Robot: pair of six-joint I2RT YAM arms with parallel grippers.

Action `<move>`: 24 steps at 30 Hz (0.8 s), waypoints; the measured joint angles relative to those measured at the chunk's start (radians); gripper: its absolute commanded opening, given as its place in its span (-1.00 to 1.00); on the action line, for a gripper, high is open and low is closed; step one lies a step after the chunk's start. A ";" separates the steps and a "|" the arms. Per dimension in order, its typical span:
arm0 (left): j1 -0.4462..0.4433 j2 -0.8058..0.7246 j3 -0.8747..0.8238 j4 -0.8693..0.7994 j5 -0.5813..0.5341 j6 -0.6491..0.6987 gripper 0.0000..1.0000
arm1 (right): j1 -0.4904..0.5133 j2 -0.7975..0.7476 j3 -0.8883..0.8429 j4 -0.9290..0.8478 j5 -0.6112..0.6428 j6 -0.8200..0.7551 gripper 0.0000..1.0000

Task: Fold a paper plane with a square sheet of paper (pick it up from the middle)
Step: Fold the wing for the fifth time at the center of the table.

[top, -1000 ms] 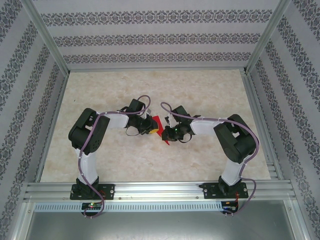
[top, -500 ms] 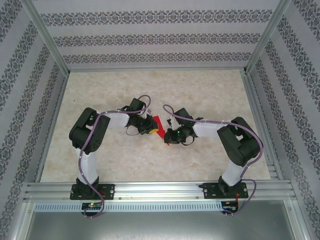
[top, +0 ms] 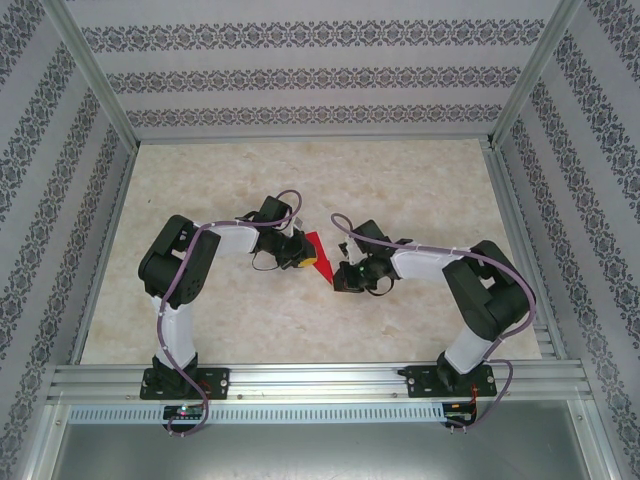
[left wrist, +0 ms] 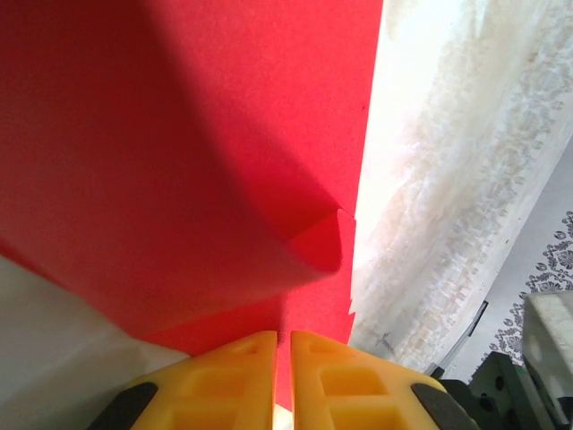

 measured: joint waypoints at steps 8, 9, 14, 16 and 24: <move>0.000 0.002 0.005 -0.008 0.000 0.000 -0.70 | 0.000 -0.002 -0.004 -0.004 0.008 0.002 -0.81; 0.000 0.002 0.005 -0.008 0.000 0.000 -0.70 | 0.000 -0.011 -0.004 -0.014 0.013 0.004 -0.79; 0.000 0.002 0.006 -0.010 0.001 0.001 -0.70 | 0.000 -0.086 0.007 -0.035 0.029 0.026 -0.76; 0.000 0.002 0.006 -0.011 0.001 0.003 -0.70 | 0.000 -0.085 0.028 -0.019 0.029 0.032 -0.75; 0.000 0.002 0.008 -0.011 0.004 0.004 -0.69 | 0.000 0.069 0.125 0.066 0.013 0.055 -0.76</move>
